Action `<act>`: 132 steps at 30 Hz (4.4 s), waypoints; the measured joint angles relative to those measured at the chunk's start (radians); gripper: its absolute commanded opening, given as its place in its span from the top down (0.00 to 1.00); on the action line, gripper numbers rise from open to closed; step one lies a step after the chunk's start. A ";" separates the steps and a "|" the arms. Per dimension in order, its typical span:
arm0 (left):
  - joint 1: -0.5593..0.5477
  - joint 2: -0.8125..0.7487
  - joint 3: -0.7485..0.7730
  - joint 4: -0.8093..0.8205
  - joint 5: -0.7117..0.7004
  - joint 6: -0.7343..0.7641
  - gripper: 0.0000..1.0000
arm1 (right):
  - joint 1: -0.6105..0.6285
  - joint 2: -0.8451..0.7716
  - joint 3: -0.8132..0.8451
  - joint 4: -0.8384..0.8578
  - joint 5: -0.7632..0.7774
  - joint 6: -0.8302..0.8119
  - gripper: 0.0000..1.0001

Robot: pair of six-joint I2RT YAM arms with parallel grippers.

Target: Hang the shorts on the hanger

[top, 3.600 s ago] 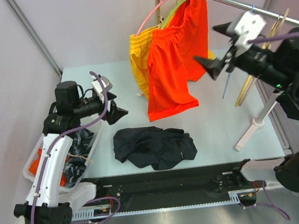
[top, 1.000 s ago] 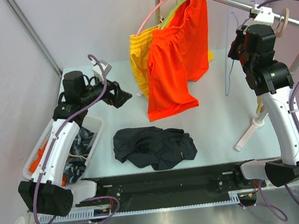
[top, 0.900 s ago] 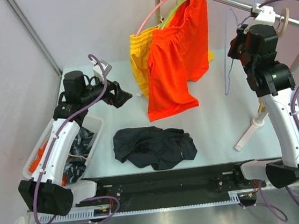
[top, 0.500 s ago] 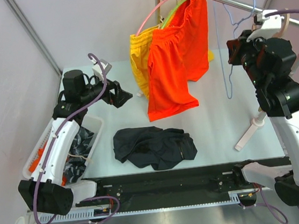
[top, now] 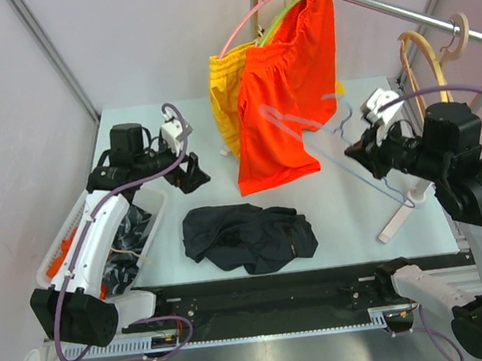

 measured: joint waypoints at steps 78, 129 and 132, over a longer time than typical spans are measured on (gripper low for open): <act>-0.291 -0.307 -0.303 -0.164 -0.444 0.180 1.00 | 0.435 0.434 -0.013 -0.128 -0.149 -0.754 1.00; -0.090 -0.100 -0.036 -0.296 -0.067 0.075 0.22 | 0.454 0.471 -0.253 0.388 -0.203 -0.341 1.00; 0.095 -0.084 0.027 -0.397 0.047 0.176 0.11 | 0.441 0.474 -0.270 0.450 -0.214 -0.327 1.00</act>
